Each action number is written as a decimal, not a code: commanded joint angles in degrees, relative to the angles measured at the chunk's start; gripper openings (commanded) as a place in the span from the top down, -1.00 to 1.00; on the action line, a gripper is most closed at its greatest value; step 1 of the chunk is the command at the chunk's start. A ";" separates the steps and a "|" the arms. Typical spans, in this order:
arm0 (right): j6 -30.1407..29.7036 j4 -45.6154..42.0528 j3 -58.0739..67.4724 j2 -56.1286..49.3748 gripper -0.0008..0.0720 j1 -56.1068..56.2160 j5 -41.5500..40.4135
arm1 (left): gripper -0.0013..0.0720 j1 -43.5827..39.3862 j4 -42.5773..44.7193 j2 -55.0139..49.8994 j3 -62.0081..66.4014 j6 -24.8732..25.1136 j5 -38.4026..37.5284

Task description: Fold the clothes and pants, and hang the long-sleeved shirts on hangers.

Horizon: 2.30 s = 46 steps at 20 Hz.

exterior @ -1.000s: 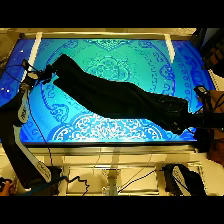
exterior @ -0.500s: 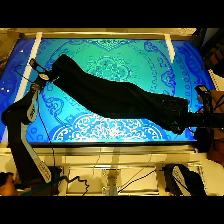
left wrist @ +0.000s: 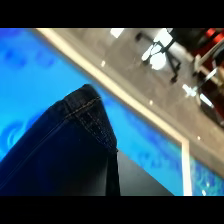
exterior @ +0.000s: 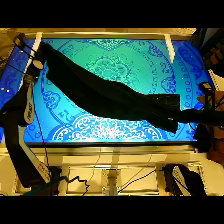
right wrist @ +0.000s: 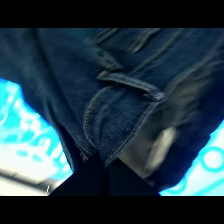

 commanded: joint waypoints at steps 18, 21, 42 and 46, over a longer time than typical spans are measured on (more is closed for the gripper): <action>16.20 -5.38 12.44 -1.79 0.88 0.00 -24.96 | 0.89 5.14 35.26 25.40 1.40 -1.44 -62.20; 16.50 -6.25 15.80 -2.47 0.88 0.00 -19.74 | 0.89 5.11 35.34 24.50 0.66 -1.29 -65.42; 14.51 2.23 28.46 -34.86 -0.73 1.05 -39.43 | -0.52 9.49 20.28 13.94 -1.86 -1.53 -63.76; 14.51 0.48 28.72 -33.53 -0.72 -2.62 -31.80 | -0.51 12.68 18.10 17.92 -7.06 1.16 -70.93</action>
